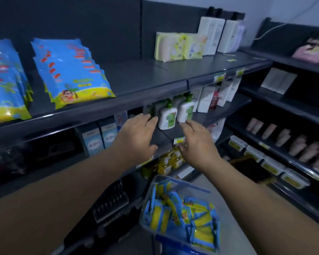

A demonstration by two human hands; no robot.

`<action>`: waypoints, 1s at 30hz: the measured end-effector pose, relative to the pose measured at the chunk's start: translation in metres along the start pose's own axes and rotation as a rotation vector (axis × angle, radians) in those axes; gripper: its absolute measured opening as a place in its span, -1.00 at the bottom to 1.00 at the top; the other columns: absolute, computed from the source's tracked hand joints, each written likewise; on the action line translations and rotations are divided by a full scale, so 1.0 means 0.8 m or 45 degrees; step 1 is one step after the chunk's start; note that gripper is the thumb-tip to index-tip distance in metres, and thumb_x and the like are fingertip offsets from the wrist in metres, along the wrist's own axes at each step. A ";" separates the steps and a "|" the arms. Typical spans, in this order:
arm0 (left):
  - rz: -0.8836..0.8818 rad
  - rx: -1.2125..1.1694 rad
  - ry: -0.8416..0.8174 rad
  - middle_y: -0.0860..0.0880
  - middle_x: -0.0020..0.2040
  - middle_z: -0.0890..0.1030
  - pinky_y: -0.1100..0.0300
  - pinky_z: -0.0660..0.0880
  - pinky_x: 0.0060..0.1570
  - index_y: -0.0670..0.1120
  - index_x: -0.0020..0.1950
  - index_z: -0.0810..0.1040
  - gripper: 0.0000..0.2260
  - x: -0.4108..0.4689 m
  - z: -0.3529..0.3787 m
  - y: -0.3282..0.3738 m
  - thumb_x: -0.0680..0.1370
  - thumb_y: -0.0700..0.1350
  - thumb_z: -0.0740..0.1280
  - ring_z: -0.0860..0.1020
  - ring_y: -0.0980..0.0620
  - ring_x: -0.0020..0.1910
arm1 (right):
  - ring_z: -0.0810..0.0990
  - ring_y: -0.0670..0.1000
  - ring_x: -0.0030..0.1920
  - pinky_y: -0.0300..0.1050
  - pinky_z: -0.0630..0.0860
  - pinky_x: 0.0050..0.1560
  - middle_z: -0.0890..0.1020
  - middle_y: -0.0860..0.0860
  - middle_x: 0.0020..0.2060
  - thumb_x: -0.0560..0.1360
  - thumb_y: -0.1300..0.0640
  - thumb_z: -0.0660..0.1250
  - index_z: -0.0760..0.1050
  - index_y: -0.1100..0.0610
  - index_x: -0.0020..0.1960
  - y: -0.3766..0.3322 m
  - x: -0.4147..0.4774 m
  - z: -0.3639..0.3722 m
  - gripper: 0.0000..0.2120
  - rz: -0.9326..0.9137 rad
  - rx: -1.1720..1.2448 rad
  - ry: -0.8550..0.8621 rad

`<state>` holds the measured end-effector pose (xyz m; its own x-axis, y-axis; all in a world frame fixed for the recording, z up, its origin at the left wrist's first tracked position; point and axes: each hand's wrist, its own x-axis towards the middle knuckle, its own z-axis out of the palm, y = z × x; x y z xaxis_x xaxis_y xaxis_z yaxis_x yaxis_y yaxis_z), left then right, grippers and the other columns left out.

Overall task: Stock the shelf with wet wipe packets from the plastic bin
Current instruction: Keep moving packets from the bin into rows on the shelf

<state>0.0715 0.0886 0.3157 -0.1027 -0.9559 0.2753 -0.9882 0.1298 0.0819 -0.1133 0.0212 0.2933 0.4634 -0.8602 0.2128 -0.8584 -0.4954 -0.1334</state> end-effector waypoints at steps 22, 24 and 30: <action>-0.167 -0.212 -0.696 -0.11 0.50 0.22 0.03 0.24 0.40 -0.12 0.55 0.06 -0.30 -0.008 0.315 0.079 0.55 0.08 0.31 0.24 -0.11 0.45 | 0.27 0.17 0.43 0.00 0.23 0.42 0.30 0.13 0.45 0.54 0.00 0.29 0.20 0.17 0.50 0.163 -0.113 0.256 -0.40 0.289 0.188 -0.469; -0.180 -0.212 -0.774 -0.11 0.52 0.17 0.02 0.23 0.41 -0.12 0.56 0.04 -0.31 -0.015 0.347 0.081 0.56 0.07 0.30 0.20 -0.11 0.47 | 0.28 0.17 0.42 0.00 0.24 0.42 0.31 0.14 0.44 0.55 -0.01 0.28 0.22 0.18 0.49 0.168 -0.116 0.288 -0.41 0.296 0.206 -0.518; -0.226 -0.276 -0.891 -0.09 0.53 0.16 0.02 0.21 0.42 -0.11 0.56 0.05 -0.31 -0.031 0.453 0.087 0.55 0.04 0.32 0.17 -0.10 0.49 | 0.29 0.18 0.42 -0.02 0.21 0.40 0.32 0.16 0.43 0.55 -0.03 0.28 0.21 0.20 0.50 0.182 -0.122 0.392 -0.39 0.296 0.275 -0.623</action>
<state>-0.0361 0.0257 -0.0329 -0.0642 -0.9023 -0.4262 -0.9595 -0.0616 0.2749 -0.2144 -0.0047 -0.0508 0.3598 -0.8798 -0.3106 -0.9092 -0.2559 -0.3285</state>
